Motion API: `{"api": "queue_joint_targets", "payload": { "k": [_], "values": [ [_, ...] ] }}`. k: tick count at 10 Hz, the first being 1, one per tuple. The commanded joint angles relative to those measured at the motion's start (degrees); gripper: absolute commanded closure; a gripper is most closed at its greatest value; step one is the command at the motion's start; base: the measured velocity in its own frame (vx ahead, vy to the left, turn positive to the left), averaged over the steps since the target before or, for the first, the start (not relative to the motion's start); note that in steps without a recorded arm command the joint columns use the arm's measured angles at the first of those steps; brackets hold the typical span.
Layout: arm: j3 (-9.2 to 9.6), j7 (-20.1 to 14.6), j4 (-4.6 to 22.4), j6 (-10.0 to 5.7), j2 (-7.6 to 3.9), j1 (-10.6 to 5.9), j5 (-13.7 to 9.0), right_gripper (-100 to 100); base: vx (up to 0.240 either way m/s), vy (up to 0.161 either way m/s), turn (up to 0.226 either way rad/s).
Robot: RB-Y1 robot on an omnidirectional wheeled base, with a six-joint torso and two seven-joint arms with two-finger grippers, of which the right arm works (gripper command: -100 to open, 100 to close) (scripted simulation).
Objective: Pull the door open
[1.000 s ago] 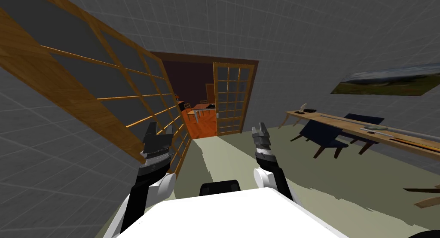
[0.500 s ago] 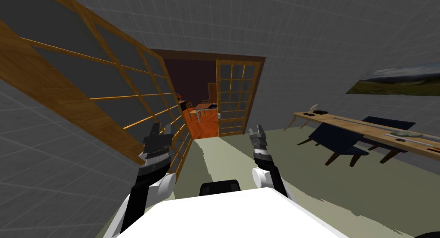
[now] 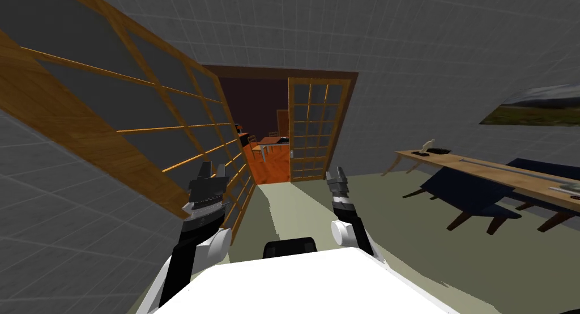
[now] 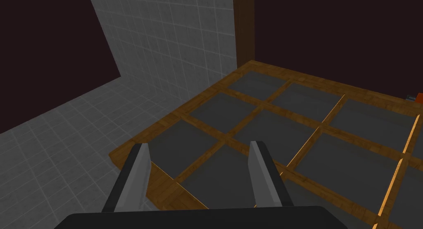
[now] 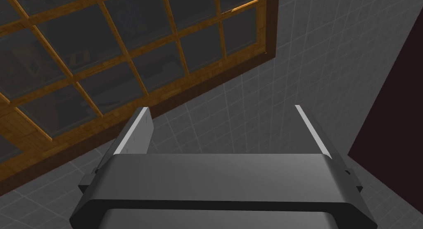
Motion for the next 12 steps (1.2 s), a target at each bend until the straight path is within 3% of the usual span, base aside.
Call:
{"api": "queue_joint_targets", "payload": {
  "k": [1, 12],
  "values": [
    [0.08, -1.7, 2.1, -0.62, -0.26, -0.81, -0.5, -100, 0.074, 0.015, 0.058],
    [-0.41, -16.0, 17.8, -4.42, -2.57, -7.19, -4.9, -100, 0.096, 0.003, 0.079]
  ]
}}
